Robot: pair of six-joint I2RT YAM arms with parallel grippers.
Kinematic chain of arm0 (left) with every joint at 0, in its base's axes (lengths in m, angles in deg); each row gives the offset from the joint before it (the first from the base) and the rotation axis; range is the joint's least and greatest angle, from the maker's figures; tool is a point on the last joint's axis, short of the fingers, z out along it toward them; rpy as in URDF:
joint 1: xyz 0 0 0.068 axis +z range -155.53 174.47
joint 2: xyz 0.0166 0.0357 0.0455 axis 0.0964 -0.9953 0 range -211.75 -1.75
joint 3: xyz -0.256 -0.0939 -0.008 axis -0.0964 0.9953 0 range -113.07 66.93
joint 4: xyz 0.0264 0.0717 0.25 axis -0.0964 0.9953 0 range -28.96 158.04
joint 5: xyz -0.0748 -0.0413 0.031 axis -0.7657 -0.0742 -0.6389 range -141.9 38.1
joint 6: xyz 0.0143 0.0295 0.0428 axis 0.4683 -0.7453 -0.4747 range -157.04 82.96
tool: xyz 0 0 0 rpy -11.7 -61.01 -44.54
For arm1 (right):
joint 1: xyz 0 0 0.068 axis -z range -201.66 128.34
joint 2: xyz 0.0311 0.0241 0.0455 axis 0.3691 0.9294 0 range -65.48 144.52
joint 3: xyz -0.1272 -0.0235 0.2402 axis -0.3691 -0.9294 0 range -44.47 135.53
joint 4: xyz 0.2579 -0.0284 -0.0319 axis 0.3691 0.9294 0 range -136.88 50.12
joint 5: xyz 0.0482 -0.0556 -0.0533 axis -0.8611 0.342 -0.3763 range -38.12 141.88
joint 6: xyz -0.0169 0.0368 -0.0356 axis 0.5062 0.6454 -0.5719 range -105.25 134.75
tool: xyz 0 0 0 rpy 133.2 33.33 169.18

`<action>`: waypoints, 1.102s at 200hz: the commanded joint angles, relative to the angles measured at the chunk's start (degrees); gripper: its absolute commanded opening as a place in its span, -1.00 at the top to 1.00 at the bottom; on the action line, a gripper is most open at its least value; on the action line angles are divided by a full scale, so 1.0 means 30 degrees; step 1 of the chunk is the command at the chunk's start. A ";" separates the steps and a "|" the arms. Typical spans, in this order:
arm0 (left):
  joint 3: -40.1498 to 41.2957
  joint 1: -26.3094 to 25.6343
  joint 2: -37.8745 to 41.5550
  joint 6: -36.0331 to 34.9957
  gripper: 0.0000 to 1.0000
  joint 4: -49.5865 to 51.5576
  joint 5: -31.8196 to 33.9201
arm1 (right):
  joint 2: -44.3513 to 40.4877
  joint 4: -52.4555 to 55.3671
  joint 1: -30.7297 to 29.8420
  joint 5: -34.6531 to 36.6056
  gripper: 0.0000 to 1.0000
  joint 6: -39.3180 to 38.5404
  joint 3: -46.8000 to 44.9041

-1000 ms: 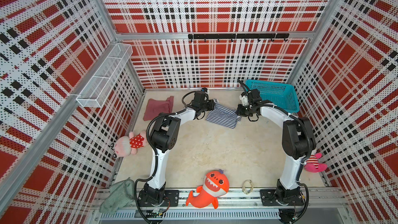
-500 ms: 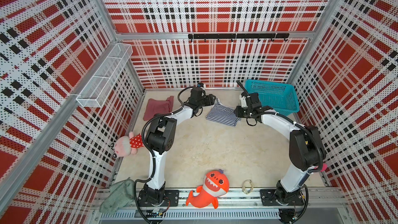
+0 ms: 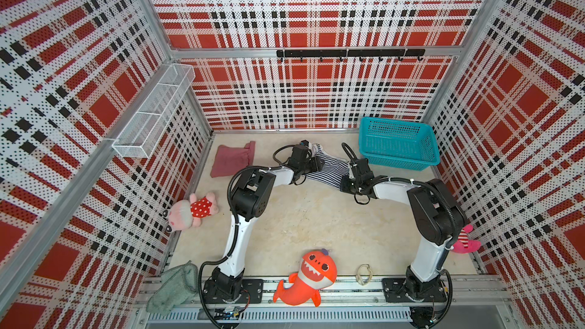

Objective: Fold and stack tank tops
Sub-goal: Smooth out the tank top at the top-center of the table.

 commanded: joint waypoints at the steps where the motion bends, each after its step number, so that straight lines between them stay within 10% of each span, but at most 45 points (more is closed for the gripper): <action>1: 0.2307 0.0293 0.0176 0.0126 -0.17 0.1602 0.0730 | -0.0313 0.0383 0.0206 0.0750 0.71 -0.0034 -0.1190; 59: 0.6630 -0.0176 0.6486 -0.0816 -0.39 0.1210 0.1411 | -0.5156 0.0976 0.0152 -0.2142 0.54 0.0199 -0.2701; 108: 0.6689 0.1991 0.9863 -0.2065 -0.97 0.2609 -0.0352 | -0.6820 0.1857 0.1521 -0.3097 -0.44 -0.3231 -0.1181; 220: 0.8434 0.3563 0.6794 -0.1300 -0.96 0.0646 -0.3259 | 0.0704 -0.1815 0.2739 -0.7177 -0.38 -0.0521 0.2103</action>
